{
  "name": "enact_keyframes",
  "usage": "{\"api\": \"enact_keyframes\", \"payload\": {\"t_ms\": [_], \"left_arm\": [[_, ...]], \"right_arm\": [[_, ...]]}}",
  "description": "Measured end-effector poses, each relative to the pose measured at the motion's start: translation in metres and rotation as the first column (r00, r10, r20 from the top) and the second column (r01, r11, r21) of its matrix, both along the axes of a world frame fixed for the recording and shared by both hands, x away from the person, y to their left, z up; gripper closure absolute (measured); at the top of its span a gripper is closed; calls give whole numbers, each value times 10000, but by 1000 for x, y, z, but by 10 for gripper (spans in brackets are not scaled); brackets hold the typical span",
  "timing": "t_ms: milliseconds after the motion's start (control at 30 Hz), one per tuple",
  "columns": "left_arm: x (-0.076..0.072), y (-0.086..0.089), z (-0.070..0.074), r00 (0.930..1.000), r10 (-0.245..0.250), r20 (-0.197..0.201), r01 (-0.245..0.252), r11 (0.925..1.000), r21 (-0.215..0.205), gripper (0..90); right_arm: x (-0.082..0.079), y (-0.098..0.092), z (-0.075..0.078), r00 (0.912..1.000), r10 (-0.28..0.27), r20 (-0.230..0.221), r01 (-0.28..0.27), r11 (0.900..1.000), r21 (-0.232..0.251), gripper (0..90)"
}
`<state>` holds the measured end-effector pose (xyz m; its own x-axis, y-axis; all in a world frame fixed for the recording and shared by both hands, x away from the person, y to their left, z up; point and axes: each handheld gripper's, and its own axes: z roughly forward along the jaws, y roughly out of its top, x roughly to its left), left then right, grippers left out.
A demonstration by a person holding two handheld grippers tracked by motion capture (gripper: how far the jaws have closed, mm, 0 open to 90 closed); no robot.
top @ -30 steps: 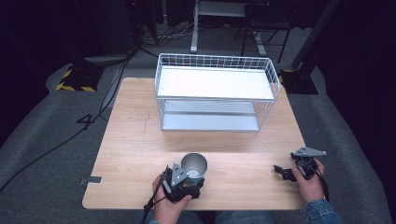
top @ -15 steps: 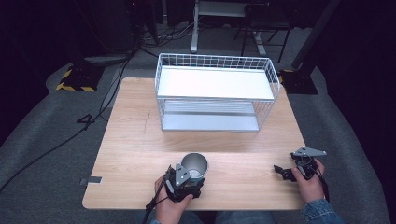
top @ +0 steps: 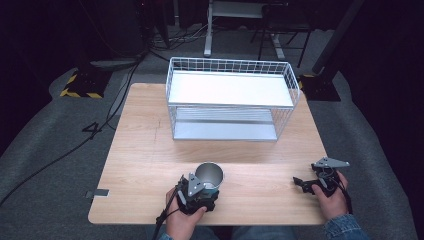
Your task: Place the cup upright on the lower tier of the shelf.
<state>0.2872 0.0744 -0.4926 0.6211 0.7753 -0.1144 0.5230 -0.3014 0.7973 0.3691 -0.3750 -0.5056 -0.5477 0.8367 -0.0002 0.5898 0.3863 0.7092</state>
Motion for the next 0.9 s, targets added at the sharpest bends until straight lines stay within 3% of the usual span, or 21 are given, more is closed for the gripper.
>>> {"api": "enact_keyframes", "payload": {"t_ms": [333,400,567,733,900], "left_arm": [[15,-2,13,10000,-47,-7,46,9999,-148,231],[23,-3,18,9999,-111,-85,106,9987,-500,231],[34,-4,24,9998,-190,105,194,9989,-429,231],[45,-4,30,9997,-108,204,122,9976,-687,231],[60,-5,36,9995,-60,311,81,9977,-680,231]], "right_arm": [[0,0,0,10000,-12,3,12,10000,-7,2],[0,0,0,10000,-12,7,12,10000,-8,2],[-1,0,0,10000,-81,17,81,10000,-28,2],[-1,0,0,10000,-82,16,82,10000,-27,2],[-1,0,0,10000,-84,16,84,10000,-27,2]]}}
